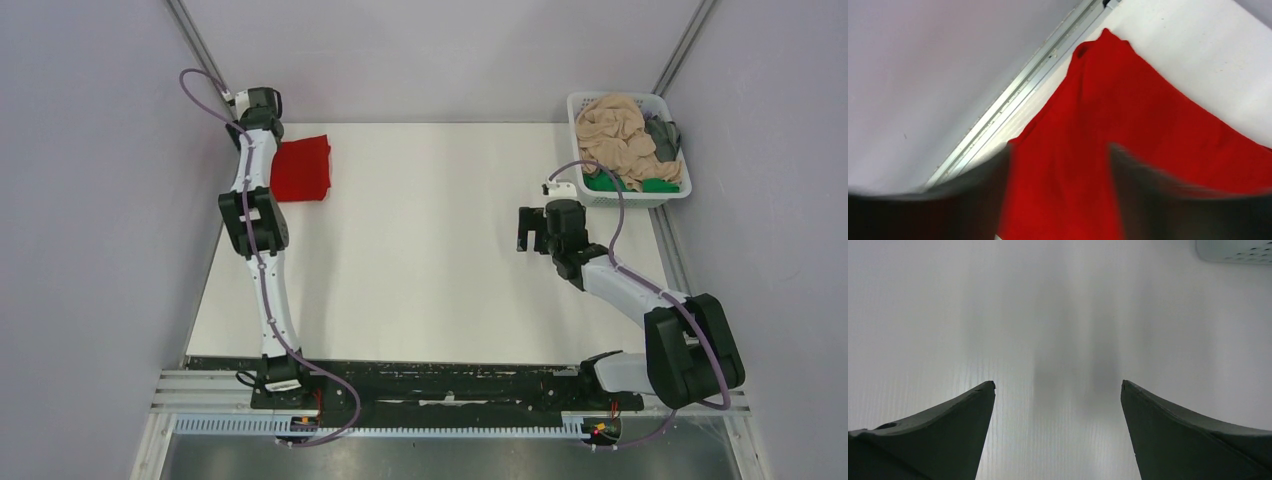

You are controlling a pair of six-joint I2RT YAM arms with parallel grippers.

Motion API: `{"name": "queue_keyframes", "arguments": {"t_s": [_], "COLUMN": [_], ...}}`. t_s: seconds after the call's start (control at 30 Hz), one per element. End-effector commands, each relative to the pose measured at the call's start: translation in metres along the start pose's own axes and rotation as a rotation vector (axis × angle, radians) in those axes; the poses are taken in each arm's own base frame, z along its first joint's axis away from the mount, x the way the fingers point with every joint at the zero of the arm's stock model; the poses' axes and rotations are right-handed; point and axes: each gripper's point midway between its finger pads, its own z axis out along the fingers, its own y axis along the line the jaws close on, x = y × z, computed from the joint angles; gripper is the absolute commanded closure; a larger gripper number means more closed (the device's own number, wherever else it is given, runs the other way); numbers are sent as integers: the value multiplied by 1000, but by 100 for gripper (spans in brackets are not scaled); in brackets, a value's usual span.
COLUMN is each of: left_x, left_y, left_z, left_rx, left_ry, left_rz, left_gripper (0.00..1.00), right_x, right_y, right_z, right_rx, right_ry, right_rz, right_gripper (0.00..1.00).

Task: Fold and stack the t-shirts
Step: Put the neatly folded tshirt into the corner of the board with the left arm, then reset both arms

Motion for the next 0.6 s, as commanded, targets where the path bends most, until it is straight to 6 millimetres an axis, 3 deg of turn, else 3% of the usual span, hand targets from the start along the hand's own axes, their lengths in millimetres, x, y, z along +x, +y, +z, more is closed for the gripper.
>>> {"name": "queue_keyframes", "arguments": {"t_s": [0.0, 0.17, 0.3, 0.47, 0.57], "left_x": [-44, -64, -65, -47, -14], "left_y": [0, -8, -31, -65, -94], "left_z": [-23, -62, -101, -161, -209], "left_rx": [29, 128, 248, 392, 512], "left_ry": [-103, -126, -117, -88, -32], "left_rz": [-45, -65, -65, -34, -6], "left_gripper": [1, 0, 0, 0, 0], "right_x": [-31, -38, -44, -41, -31], "right_y": [-2, 3, 4, 1, -5], "right_z": [-1, -6, -12, -23, -30], "right_rx": [16, -14, -33, -50, -51], "right_ry": [-71, -99, -136, -156, -162], "right_rz": [12, 33, 55, 94, 128], "right_gripper": [2, 2, 2, 2, 2]}}
